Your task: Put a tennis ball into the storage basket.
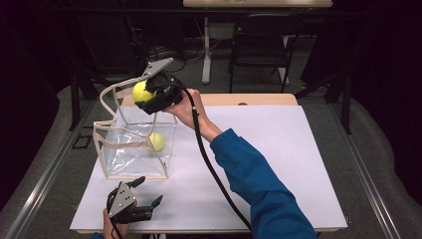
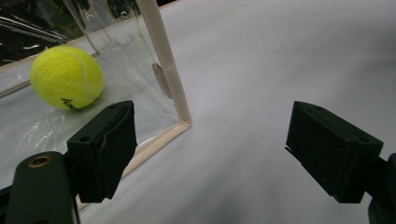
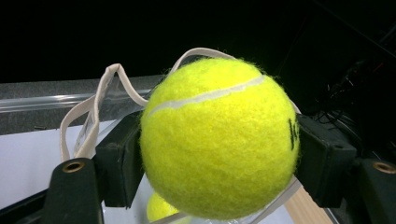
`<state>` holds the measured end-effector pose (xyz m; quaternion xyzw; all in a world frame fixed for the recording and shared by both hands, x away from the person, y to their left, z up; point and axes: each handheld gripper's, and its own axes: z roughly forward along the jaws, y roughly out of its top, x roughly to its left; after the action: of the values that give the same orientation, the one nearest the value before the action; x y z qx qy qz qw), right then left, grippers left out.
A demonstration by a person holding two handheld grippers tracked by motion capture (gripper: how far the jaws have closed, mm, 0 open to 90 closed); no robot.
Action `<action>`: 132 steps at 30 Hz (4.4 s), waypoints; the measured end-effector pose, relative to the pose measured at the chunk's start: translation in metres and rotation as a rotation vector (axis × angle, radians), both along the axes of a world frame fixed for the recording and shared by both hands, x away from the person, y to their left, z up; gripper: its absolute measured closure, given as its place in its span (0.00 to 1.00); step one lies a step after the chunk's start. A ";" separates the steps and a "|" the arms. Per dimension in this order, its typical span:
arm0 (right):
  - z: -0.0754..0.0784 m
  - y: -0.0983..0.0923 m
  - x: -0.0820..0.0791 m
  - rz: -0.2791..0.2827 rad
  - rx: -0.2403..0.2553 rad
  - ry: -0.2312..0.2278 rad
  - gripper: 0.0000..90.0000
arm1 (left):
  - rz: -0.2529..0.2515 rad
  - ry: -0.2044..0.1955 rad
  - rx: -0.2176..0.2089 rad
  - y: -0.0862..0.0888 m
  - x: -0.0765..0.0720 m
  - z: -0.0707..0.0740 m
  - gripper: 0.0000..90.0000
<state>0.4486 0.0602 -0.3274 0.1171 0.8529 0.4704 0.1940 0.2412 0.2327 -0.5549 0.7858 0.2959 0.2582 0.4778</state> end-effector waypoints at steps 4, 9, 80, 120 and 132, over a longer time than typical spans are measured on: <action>-0.002 0.003 0.000 -0.003 -0.006 0.007 0.29 | 0.000 -0.001 -0.001 0.000 0.000 0.000 0.18; -0.005 0.006 0.001 -0.001 -0.011 0.012 0.29 | 0.001 -0.001 -0.002 0.000 0.000 0.000 0.18; -0.025 0.026 0.008 -0.015 -0.082 0.108 0.11 | 0.002 -0.003 -0.011 0.001 -0.001 0.000 0.18; -0.039 -0.056 -0.011 -0.027 -0.060 0.150 0.00 | 0.000 -0.004 -0.007 -0.004 -0.001 0.001 0.18; -0.059 -0.084 -0.014 -0.061 -0.089 0.168 0.00 | -0.001 -0.001 -0.004 -0.003 0.000 0.000 0.18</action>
<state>0.4349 -0.0236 -0.3868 0.1733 0.8822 0.4144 0.1412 0.2415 0.2298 -0.5547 0.7848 0.2956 0.2580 0.4797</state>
